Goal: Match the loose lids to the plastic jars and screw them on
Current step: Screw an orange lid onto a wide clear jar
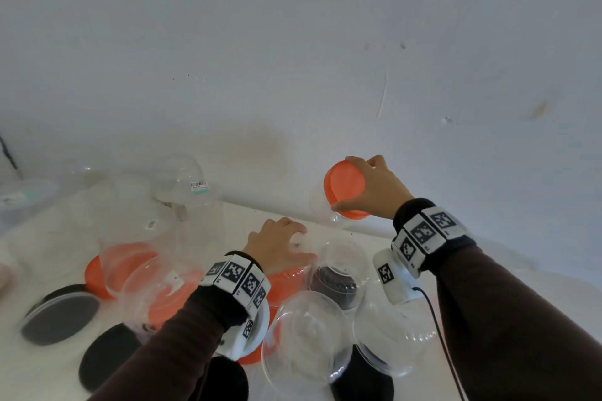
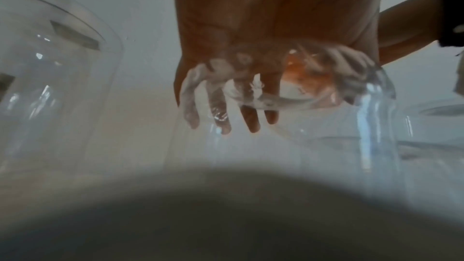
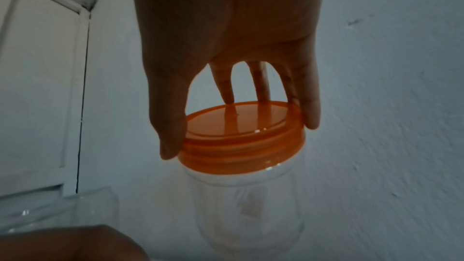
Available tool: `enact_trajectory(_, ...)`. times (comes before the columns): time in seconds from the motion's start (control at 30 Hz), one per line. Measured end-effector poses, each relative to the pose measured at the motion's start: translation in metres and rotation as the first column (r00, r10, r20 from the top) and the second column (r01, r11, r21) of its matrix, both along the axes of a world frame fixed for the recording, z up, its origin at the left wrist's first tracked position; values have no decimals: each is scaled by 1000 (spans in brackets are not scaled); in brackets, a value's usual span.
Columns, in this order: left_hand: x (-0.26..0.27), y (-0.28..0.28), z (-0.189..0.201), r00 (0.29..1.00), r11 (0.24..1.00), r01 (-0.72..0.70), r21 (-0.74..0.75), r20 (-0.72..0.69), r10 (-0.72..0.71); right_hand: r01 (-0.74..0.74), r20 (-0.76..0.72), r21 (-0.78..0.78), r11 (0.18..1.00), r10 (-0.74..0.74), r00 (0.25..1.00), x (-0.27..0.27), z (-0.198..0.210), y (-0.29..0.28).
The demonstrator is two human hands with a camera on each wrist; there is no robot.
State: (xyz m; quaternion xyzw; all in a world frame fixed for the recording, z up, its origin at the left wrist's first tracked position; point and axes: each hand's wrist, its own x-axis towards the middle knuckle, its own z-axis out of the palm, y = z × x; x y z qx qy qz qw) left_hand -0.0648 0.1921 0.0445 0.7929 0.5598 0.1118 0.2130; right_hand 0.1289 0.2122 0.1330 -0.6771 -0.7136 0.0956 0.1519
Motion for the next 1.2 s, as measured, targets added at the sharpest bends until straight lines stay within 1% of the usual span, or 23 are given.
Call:
enact_trajectory(0.13,0,-3,1,1000,1000,4,12,11,-4,-9,86,-93,996,17,996,-4,-11,24)
enact_trajectory(0.33,0,-2,2,999,1000,3,27,37,-4,-47,207,-268,962,105,973,-7,-22,53)
enact_trajectory(0.7,1,0,-1,1000,998,1,61,28,-3,-69,282,-398,915,194,940,-11,-43,79)
enact_trajectory(0.87,0,0,-1,1000,998,3,63,28,-5,-68,271,-405,912,191,944,-6,-52,81)
enact_trajectory(1.0,1,1,-3,1000,998,7,68,19,-9,-104,265,-378,920,215,940,-6,-50,80)
enact_trajectory(1.1,0,2,-4,1000,998,9,58,20,-10,-148,243,-329,933,235,941,-8,-36,73)
enact_trajectory(1.2,1,0,-2,1000,1000,13,23,21,-13,-211,212,-236,949,262,941,-10,-8,59)
